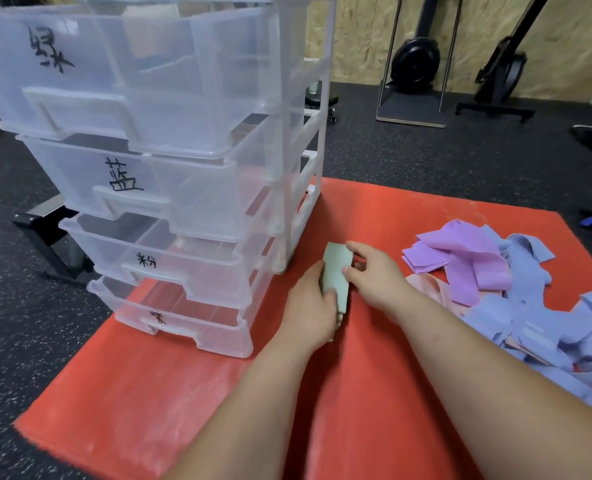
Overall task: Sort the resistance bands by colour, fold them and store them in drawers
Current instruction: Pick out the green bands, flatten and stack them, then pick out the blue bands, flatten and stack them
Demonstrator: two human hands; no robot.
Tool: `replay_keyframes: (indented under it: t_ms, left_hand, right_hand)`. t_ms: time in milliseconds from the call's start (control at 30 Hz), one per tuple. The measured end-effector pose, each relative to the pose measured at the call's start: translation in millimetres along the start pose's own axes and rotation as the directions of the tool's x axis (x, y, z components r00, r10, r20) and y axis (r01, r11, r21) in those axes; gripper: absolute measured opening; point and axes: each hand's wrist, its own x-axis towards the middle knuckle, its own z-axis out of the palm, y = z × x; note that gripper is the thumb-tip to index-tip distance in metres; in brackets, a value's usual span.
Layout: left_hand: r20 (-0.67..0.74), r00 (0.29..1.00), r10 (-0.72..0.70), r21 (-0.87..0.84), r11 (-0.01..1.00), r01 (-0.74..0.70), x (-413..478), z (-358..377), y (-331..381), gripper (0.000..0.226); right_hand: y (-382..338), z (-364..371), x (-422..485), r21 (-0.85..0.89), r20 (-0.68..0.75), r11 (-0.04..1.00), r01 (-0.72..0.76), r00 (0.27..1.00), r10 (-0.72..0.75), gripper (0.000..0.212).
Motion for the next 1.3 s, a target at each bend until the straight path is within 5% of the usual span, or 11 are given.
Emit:
replay_keyframes:
  t_ms: [400,700,867,1067,1300]
  left_hand:
    - [-0.068,0.998,0.015,0.031,0.999,-0.013,-5,-8,0,0.063]
    - [-0.093,0.995,0.033,0.024,0.999,-0.03,-5,-15,-2,0.064]
    - [-0.136,0.971,0.196,0.133,0.975,-0.179,-19,-18,13,0.055]
    - [0.029,0.881,0.472,0.393,0.805,-0.444,-66,-1,22,0.058]
    - [0.366,0.793,0.488,0.413,0.678,-0.608,-123,42,32,0.064]
  right_hand:
    - [1,5,-2,0.138,-0.029,0.99,0.041,0.999,-0.038,0.055]
    - [-9,-5,-11,0.051,-0.063,0.997,0.05,0.997,-0.047,0.055]
    - [-2,-23,-50,-0.078,-0.106,0.993,0.088,0.99,-0.096,0.055]
    - [41,-53,-145,-0.332,-0.081,0.921,0.203,0.967,-0.242,0.055]
    - [101,-80,-248,-0.608,-0.287,0.79,-0.079,0.949,-0.127,0.052]
